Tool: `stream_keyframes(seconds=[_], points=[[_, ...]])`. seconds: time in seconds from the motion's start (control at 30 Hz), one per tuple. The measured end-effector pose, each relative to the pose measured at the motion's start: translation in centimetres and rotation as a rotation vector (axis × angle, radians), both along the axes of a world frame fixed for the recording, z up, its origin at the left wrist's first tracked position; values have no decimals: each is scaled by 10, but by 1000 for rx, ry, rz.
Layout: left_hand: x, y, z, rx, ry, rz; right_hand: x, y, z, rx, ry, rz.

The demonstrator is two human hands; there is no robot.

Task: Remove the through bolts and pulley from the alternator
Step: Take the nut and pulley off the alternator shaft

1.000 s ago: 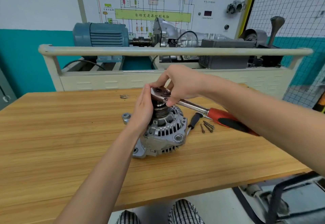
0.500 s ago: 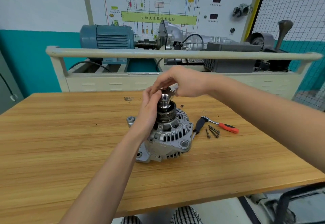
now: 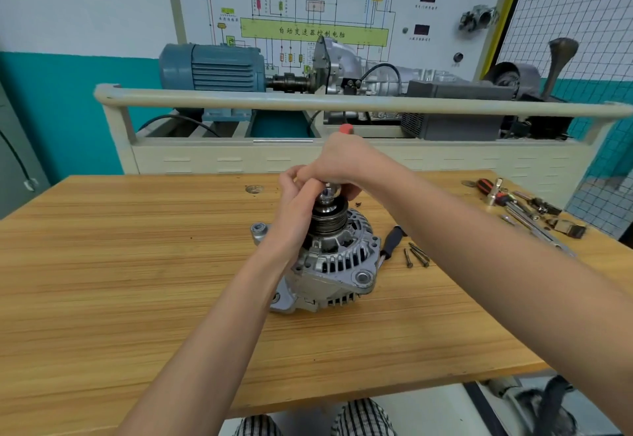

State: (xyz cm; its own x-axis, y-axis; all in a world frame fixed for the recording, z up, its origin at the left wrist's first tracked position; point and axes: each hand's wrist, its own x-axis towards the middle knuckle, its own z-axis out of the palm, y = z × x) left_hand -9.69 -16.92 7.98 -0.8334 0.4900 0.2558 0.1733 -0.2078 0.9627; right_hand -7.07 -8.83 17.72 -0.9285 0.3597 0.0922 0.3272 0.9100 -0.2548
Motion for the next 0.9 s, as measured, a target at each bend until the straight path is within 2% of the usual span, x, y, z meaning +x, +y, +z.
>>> stream_keyframes(seconds=[0.07, 0.23, 0.33, 0.43, 0.53, 0.63, 0.7, 0.77, 0.8, 0.87, 0.9], points=[[-1, -1, -2, -15, -36, -12, -3, -5, -1, 58, 17, 28], [-11, -21, -6, -4, -115, -75, 6, -8, -9, -50, 41, 235], [-9, -37, -10, -161, -31, 8, 7, -10, -10, -61, -18, 376], [3, -48, -13, -244, 25, 83, 8, -10, -6, -72, -117, 427], [19, -64, -12, -334, 88, 122, 6, -8, -8, 54, -115, 409], [32, -85, 3, -275, 199, 165, 7, -11, -8, 136, -88, 430], [37, -94, 18, -223, 336, 258, 12, -11, -6, 155, -103, 478], [35, -97, 30, -340, 500, 375, 19, -10, -1, 178, -116, 554], [34, -96, 34, -475, 552, 381, 23, -9, 1, 179, -117, 602], [30, -92, 41, -706, 500, 209, 28, -5, 3, 165, -117, 686], [28, -91, 46, -733, 418, 87, 29, -3, 4, 147, -117, 715]])
